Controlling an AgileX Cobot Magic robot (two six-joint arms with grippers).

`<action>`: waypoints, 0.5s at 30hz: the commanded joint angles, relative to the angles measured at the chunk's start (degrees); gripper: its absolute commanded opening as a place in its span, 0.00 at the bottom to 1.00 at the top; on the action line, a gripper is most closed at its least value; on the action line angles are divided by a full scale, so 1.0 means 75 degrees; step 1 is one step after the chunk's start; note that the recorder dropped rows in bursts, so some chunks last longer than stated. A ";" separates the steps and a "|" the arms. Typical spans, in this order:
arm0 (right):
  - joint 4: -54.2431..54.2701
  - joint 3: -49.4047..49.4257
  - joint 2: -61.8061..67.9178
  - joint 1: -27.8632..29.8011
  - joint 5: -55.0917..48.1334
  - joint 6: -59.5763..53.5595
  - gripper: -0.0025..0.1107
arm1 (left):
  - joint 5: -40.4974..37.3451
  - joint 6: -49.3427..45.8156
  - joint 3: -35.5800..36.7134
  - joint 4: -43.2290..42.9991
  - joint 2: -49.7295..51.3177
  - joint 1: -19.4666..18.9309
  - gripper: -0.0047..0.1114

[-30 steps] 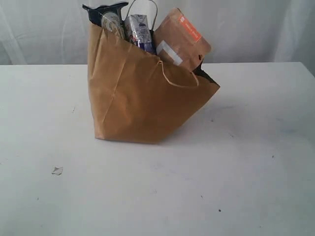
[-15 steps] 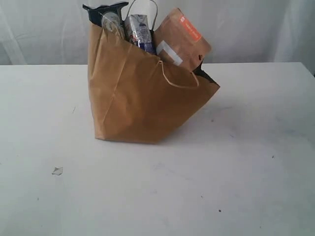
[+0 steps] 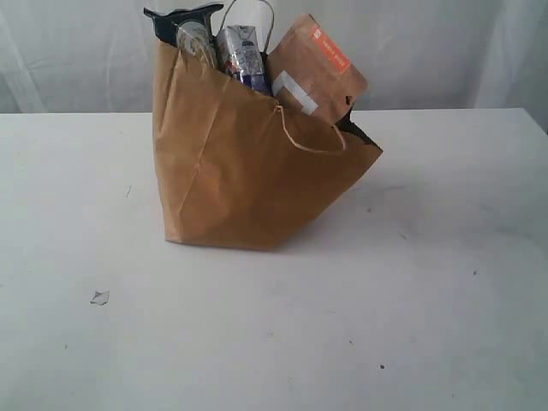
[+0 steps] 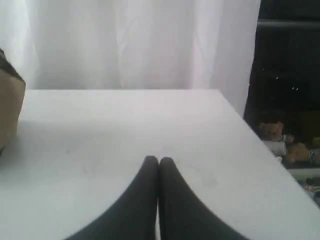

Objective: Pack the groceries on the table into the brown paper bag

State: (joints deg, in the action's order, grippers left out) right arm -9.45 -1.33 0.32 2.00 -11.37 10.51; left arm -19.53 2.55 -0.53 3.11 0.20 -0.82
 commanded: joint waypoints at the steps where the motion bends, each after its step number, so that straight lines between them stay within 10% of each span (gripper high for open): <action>1: 0.1326 0.0177 -0.0043 0.0054 -0.0433 -0.1827 0.02 | -0.0082 0.0005 0.0070 -0.0019 -0.0027 0.0035 0.04; 15: 0.1326 0.0177 -0.0043 0.0420 -0.1041 -0.1783 0.02 | -0.0082 0.0005 0.0070 -0.0019 -0.0027 0.0035 0.04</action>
State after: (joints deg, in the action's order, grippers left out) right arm 0.00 -0.29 0.32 4.93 -19.05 -2.17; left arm -19.53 2.55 -0.53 3.01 0.20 -0.82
